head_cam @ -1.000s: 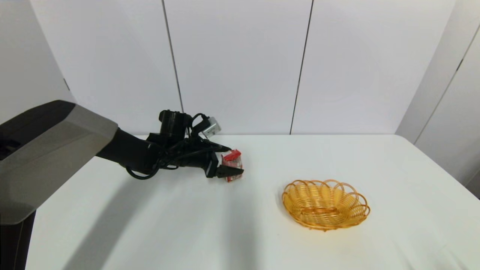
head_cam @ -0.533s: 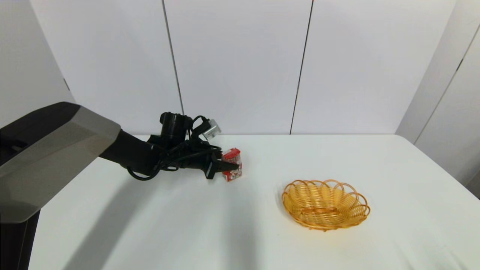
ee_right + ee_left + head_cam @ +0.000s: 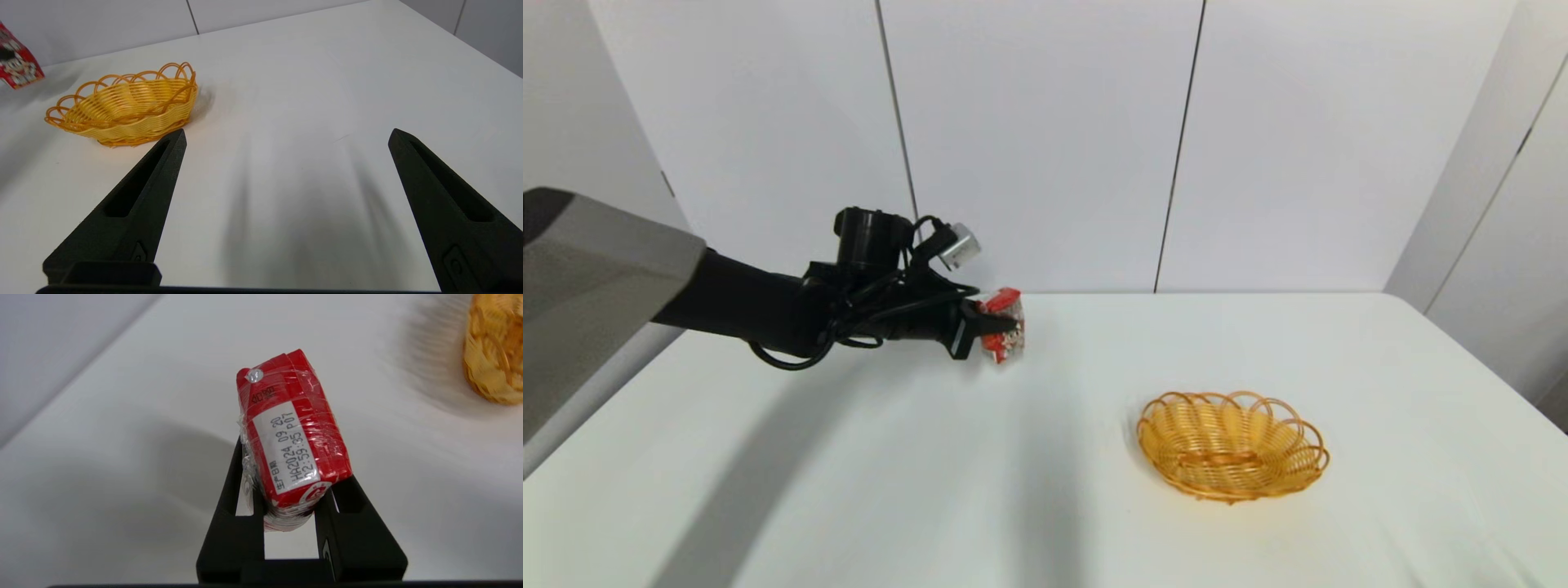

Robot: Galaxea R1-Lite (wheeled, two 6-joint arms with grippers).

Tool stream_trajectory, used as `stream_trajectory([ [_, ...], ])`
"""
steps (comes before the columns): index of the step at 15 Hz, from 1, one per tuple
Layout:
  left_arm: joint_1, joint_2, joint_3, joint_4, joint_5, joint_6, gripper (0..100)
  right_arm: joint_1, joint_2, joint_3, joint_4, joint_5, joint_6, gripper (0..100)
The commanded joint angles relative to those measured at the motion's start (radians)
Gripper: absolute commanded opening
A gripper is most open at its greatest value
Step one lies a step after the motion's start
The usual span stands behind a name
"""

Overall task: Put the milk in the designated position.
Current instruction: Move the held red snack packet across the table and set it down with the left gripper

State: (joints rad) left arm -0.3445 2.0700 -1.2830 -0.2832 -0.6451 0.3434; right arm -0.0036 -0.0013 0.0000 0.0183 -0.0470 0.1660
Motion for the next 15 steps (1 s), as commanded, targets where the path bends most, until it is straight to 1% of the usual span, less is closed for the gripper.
stream_trajectory([
  [1, -0.061, -0.168, 0.073, -0.013, 0.171, -0.135, 0, 0.001, 0.001, 0.000, 0.000, -0.001, 0.001, 100],
  [4, -0.206, -0.260, 0.232, -0.093, 0.384, -0.319, 0, -0.001, 0.001, 0.000, 0.000, -0.001, 0.001, 100],
  [8, -0.424, -0.292, 0.419, -0.251, 0.799, -0.540, 0, -0.001, 0.001, 0.000, 0.000, -0.001, 0.001, 100],
  [9, -0.473, -0.291, 0.436, -0.264, 0.858, -0.590, 0, -0.001, 0.001, 0.000, 0.000, -0.001, 0.001, 100],
  [11, -0.559, -0.281, 0.448, -0.266, 0.940, -0.687, 0, -0.001, 0.001, 0.000, 0.000, -0.001, 0.001, 100],
  [14, -0.625, -0.238, 0.461, -0.268, 0.993, -0.744, 0, 0.001, 0.001, 0.000, 0.000, -0.001, 0.001, 100],
  [15, -0.636, -0.220, 0.461, -0.268, 0.995, -0.761, 0, 0.001, 0.001, 0.000, 0.000, -0.001, 0.001, 100],
])
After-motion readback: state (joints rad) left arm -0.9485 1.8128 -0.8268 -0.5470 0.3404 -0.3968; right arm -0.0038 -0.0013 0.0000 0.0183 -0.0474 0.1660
